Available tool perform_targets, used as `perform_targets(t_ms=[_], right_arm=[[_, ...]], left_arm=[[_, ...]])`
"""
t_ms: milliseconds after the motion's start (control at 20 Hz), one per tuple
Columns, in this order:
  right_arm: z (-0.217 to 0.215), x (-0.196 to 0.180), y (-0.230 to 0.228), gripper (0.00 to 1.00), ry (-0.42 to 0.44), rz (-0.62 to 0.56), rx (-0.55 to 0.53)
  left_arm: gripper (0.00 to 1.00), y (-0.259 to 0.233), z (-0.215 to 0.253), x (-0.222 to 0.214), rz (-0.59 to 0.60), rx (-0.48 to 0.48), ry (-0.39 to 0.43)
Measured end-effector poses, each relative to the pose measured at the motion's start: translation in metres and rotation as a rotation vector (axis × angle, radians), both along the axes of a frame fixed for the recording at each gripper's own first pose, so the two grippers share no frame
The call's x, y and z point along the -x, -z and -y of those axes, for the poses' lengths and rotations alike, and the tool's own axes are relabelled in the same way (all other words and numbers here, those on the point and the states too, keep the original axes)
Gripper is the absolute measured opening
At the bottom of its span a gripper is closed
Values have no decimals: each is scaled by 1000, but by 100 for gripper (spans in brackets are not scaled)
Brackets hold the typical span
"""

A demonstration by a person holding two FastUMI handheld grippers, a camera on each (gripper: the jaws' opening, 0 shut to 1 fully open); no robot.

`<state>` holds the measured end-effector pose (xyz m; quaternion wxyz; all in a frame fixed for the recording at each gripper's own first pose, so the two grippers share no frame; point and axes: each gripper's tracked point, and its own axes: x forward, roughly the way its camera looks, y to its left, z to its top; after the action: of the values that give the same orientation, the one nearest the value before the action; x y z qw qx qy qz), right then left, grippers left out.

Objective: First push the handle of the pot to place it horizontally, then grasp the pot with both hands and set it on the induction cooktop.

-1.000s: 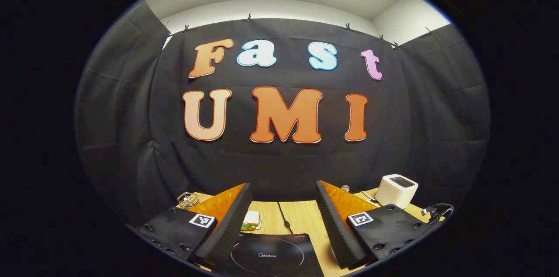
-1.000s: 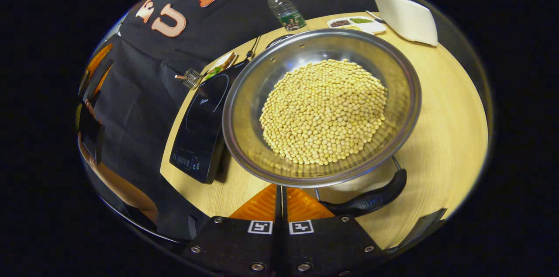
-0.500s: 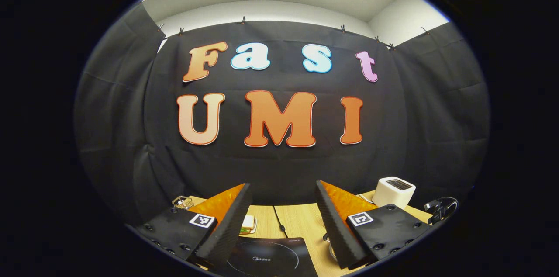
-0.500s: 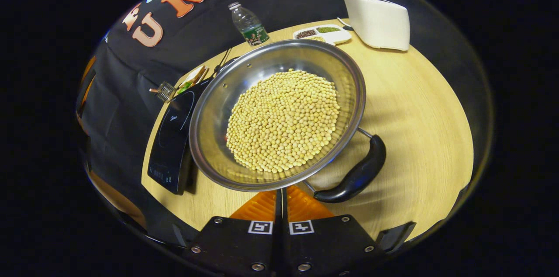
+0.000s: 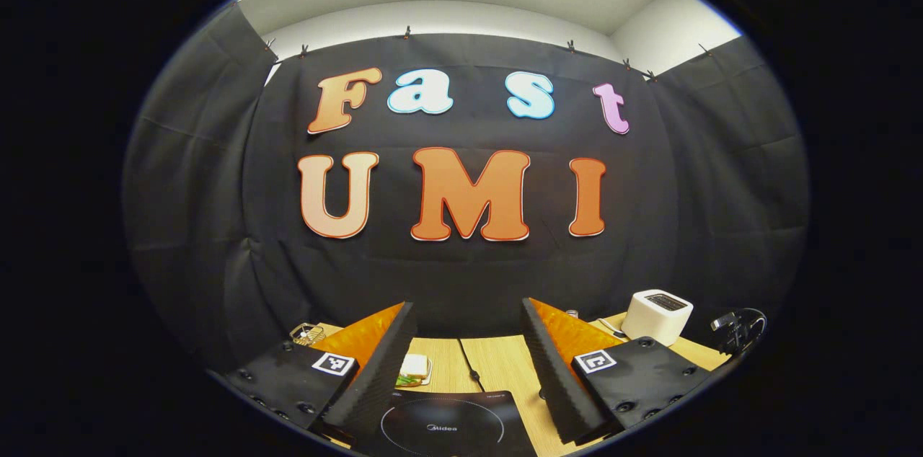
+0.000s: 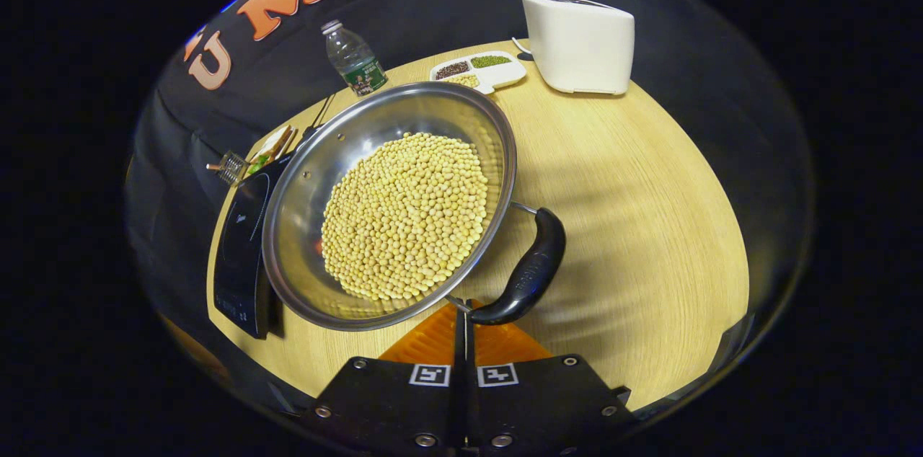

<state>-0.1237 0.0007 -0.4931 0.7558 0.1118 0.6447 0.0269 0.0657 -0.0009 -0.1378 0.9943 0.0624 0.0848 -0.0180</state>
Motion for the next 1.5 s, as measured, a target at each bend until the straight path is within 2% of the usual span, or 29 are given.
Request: perform_targets(t_ms=[250, 550, 600, 750, 800, 850, 1200, 1350, 1500], right_arm=[[22, -19, 8, 0, 86, 21, 36], [41, -45, 17, 0, 125, 44, 114], [43, -50, 19, 0, 131, 48, 126], [51, -61, 23, 0, 160, 62, 146], [55, -63, 24, 0, 166, 64, 152], [58, -67, 24, 0, 174, 70, 158], [68, -104, 27, 0, 226, 109, 170], [68, -116, 32, 0, 230, 118, 169], [65, -125, 35, 0, 240, 123, 153]], left_arm=[[98, 1, -8, 2, 2, -10, 1], [98, 17, -24, 5, -37, -12, -13], [93, 19, -28, 6, -40, -13, -20], [93, 26, -35, 7, -55, -6, -34], [98, 28, -35, 7, -61, -5, -34], [93, 30, -35, 7, -66, -5, -33], [98, 49, -7, 9, -104, 15, 7], [95, 68, 6, 8, -142, 35, 30], [98, 91, 18, 6, -196, 56, 45]])
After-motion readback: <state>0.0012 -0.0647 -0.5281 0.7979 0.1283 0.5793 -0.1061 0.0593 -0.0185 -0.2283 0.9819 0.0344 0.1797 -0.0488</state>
